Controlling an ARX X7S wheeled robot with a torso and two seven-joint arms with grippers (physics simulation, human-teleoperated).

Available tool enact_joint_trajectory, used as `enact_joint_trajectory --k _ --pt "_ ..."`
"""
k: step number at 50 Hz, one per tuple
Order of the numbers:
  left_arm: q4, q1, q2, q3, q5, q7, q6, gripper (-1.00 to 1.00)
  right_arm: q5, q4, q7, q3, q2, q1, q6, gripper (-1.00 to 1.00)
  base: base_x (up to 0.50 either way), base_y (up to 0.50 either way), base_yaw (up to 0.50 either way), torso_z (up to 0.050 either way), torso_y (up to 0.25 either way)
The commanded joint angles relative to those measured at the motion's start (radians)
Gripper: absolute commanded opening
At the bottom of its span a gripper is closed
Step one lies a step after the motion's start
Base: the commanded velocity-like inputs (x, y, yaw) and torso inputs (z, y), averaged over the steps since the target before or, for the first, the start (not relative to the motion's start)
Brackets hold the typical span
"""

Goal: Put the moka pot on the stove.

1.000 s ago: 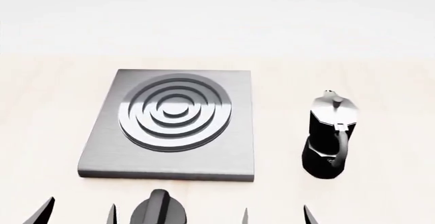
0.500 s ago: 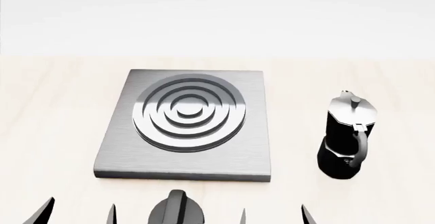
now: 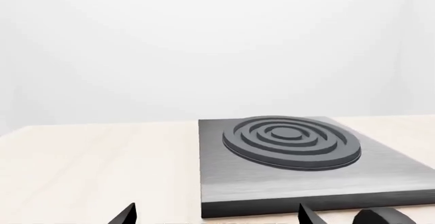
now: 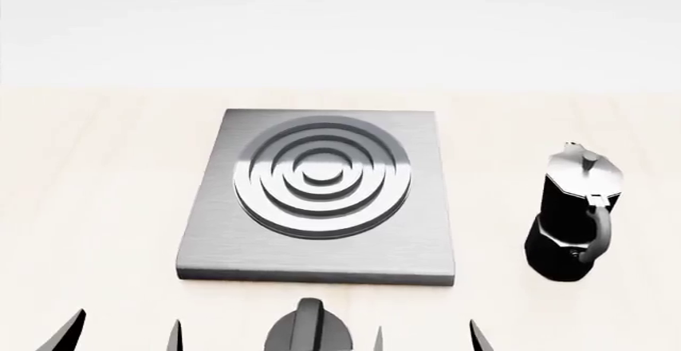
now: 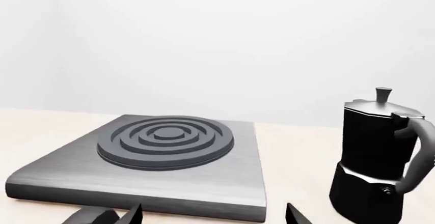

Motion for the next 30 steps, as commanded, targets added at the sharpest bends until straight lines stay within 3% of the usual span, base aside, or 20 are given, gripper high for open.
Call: enact_joint_trajectory --k 1,30 --pt "0.001 -0.001 -0.004 0.006 -0.003 -0.006 -0.002 1.0 0.013 0.006 -0.005 -0.005 0.003 0.002 -0.015 1.0 0.0 0.12 0.0 0.0 0.0" --pt "0.002 -0.004 -0.014 0.019 -0.016 -0.017 -0.006 1.0 0.094 0.003 -0.006 0.001 -0.003 -0.001 -0.008 1.0 0.0 0.07 0.0 0.0 0.0"
